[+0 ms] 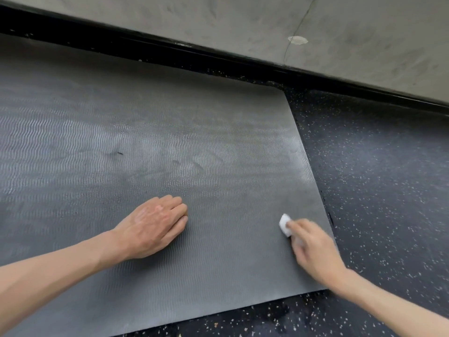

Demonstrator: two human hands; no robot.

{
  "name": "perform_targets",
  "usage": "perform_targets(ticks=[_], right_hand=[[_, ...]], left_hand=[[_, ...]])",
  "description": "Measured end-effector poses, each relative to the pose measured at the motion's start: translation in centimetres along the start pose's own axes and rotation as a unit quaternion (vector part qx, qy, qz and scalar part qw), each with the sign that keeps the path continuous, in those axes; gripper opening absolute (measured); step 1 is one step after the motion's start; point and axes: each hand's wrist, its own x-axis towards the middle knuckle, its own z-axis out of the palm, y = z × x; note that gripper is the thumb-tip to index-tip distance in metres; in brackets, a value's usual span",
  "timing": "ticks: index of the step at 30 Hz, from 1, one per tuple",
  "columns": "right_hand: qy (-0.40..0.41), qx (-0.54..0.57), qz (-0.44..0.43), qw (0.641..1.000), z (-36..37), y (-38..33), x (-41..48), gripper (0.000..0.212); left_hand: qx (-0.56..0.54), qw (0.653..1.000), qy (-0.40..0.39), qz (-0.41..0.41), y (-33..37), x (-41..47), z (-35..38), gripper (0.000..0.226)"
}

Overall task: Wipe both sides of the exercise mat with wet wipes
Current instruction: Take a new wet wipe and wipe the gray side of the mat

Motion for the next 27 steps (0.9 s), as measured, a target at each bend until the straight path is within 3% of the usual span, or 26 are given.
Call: perform_targets(ticks=[2, 4, 7, 9, 11, 14, 16, 18, 21, 22, 27], right_hand=[[-0.069, 0.016, -0.095, 0.993, -0.7, -1.7, -3.0, 0.024], [-0.098, 0.023, -0.105, 0.989, -1.3, -0.8, -2.7, 0.027], [0.005, 0.006, 0.059, 0.998, -0.7, 2.3, 0.9, 0.022], [0.033, 0.000, 0.098, 0.995, 0.2, 1.7, 1.9, 0.032], [0.016, 0.019, 0.036, 0.999, 0.7, -0.9, 0.9, 0.027], [-0.094, 0.058, -0.104, 0.988, -0.1, -3.4, -2.4, 0.026], [-0.139, 0.047, -0.151, 0.978, -0.9, -2.4, -3.1, 0.025], [-0.106, 0.014, -0.127, 0.986, -1.4, 0.4, -2.2, 0.026], [-0.008, -0.032, 0.021, 0.999, -1.9, 3.2, -0.2, 0.023], [-0.003, -0.037, 0.035, 0.999, -1.7, 2.8, -0.2, 0.020], [-0.130, 0.010, -0.093, 0.987, -1.2, -0.4, -4.0, 0.023]], left_hand=[[-0.001, 1.000, -0.003, 0.001, 0.0, -0.1, 0.1, 0.027], [0.000, 1.000, -0.002, 0.002, 0.2, 0.2, 0.2, 0.027], [-0.006, 1.000, -0.003, 0.007, 0.6, 0.8, 0.3, 0.026], [-0.005, 1.000, -0.007, 0.016, 0.9, 1.1, 0.4, 0.027], [-0.007, 1.000, -0.005, 0.022, 1.1, 1.4, 0.2, 0.027], [-0.014, 1.000, -0.002, 0.015, 1.2, 1.5, 0.0, 0.026], [-0.013, 1.000, -0.002, 0.015, 1.3, 1.3, 0.0, 0.027], [-0.009, 1.000, -0.002, 0.017, 1.3, 1.1, -0.1, 0.027], [-0.002, 1.000, 0.000, 0.016, 1.2, 0.9, -0.3, 0.028], [-0.004, 1.000, 0.001, 0.013, 1.1, 0.8, -0.4, 0.028], [-0.007, 1.000, 0.003, 0.012, 1.0, 0.5, -0.4, 0.028]])
